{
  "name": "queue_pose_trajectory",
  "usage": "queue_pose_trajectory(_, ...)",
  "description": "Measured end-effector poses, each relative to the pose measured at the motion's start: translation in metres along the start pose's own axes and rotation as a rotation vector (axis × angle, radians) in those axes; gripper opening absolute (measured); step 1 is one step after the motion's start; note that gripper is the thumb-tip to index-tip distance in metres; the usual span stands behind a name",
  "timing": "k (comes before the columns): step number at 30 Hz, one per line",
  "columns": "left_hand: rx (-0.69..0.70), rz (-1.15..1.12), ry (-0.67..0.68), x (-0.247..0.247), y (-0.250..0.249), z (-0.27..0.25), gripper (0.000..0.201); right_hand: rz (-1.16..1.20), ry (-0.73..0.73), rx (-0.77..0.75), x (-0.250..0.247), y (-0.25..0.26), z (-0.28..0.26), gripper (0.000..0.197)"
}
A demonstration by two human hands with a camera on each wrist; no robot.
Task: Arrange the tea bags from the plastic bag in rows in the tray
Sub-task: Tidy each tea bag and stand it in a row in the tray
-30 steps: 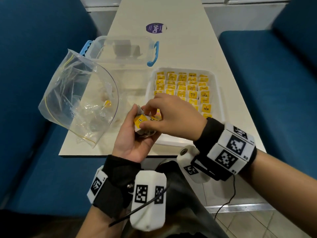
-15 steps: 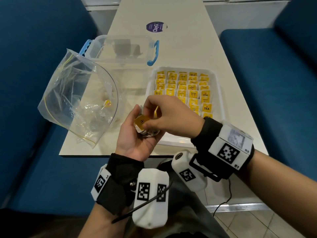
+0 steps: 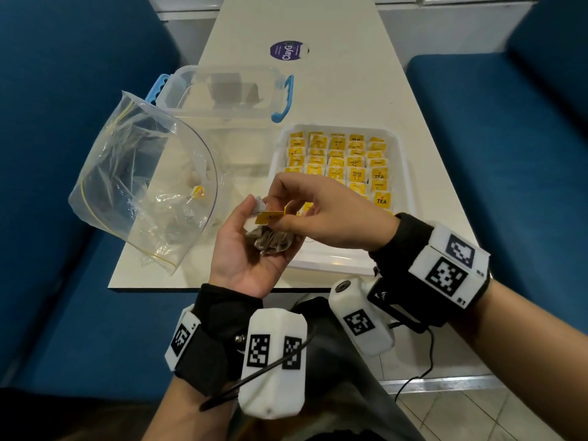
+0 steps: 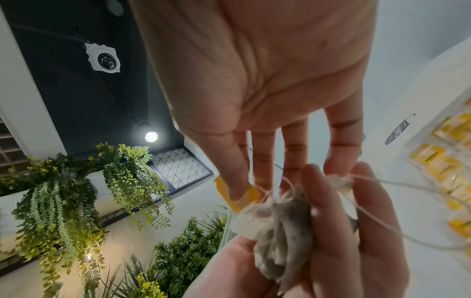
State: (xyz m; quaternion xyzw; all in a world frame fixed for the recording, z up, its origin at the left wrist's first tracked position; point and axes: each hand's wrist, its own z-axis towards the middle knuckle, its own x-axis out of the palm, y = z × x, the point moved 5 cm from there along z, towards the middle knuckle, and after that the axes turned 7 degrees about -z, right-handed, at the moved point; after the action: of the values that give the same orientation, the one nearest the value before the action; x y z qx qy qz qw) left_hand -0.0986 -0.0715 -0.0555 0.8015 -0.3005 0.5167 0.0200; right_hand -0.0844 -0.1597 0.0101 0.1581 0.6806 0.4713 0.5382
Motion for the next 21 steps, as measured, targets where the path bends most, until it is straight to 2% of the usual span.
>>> queue_pose_trajectory(6, 0.006, 0.0, -0.009, -0.002, 0.0, 0.003, 0.069, 0.021, -0.044, 0.005, -0.002, -0.004, -0.001, 0.027)
queue_pose_trajectory(9, 0.016, -0.019, -0.024, -0.004, -0.001, 0.005, 0.063, 0.049, -0.069, 0.005, -0.002, -0.004, -0.001, 0.027)
queue_pose_trajectory(13, 0.008, -0.035, -0.046, -0.006, -0.001, 0.005, 0.042, 0.119, -0.109, 0.002, -0.002, -0.006, -0.001, 0.028)
queue_pose_trajectory(21, 0.027, -0.101, -0.025, -0.005, -0.002, 0.004, 0.03, 0.31, -0.219, 0.06, -0.005, -0.011, -0.001, 0.029)
